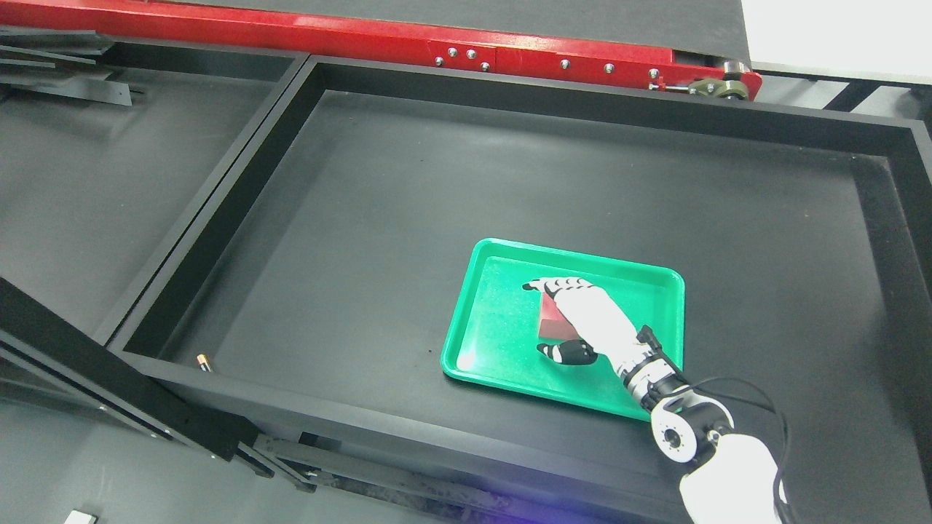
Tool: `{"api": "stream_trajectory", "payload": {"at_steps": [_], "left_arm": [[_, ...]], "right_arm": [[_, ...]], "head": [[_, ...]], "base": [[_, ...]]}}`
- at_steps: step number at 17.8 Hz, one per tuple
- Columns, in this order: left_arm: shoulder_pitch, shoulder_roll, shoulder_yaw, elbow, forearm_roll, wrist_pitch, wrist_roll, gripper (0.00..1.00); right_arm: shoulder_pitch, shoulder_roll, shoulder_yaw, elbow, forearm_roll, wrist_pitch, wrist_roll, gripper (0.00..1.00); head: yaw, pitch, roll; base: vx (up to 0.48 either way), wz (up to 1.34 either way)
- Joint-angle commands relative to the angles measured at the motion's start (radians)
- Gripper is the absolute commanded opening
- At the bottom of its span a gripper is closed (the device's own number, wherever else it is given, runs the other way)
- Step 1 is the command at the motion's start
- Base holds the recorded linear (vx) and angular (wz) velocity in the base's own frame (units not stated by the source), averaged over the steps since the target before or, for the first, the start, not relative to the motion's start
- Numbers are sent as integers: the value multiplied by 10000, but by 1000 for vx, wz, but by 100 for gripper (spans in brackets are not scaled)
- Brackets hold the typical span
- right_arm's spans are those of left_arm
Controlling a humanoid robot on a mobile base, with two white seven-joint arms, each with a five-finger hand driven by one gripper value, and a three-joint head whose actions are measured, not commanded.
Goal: Pick pink block from left shelf to tray
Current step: 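Close the right hand fingers around the pink block, then lift the pink block up off the green tray with the right hand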
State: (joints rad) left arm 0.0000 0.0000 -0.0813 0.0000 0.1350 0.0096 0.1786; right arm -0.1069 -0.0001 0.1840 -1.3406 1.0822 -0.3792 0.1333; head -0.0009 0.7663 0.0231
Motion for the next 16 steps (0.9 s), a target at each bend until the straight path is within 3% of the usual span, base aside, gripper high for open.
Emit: {"api": "stream_trajectory", "payload": {"at_steps": [1, 6, 8, 11, 16], "left_arm": [[-307, 174, 0, -175, 0, -4, 8, 100], [-292, 174, 0, -175, 0, -4, 8, 100], [-292, 174, 0, -175, 0, -4, 8, 100], [-292, 174, 0, -175, 0, -4, 8, 100], [-292, 174, 0, -175, 0, -4, 8, 100]], "right_arm": [[-97, -174, 32, 566, 253, 19, -167, 50], [-97, -174, -45, 598, 727, 19, -917, 14], [-97, -174, -106, 567, 942, -12, -1331, 5], [-97, -174, -382, 384, 898, -58, -1914, 4], [71, -174, -888, -1255, 683, -471, -3815, 4]], "head": [[0, 0, 0], [0, 0, 0], [0, 0, 0], [0, 0, 0], [0, 0, 0]], "base": [[0, 0], [0, 0], [0, 0], [0, 0], [0, 0]]}}
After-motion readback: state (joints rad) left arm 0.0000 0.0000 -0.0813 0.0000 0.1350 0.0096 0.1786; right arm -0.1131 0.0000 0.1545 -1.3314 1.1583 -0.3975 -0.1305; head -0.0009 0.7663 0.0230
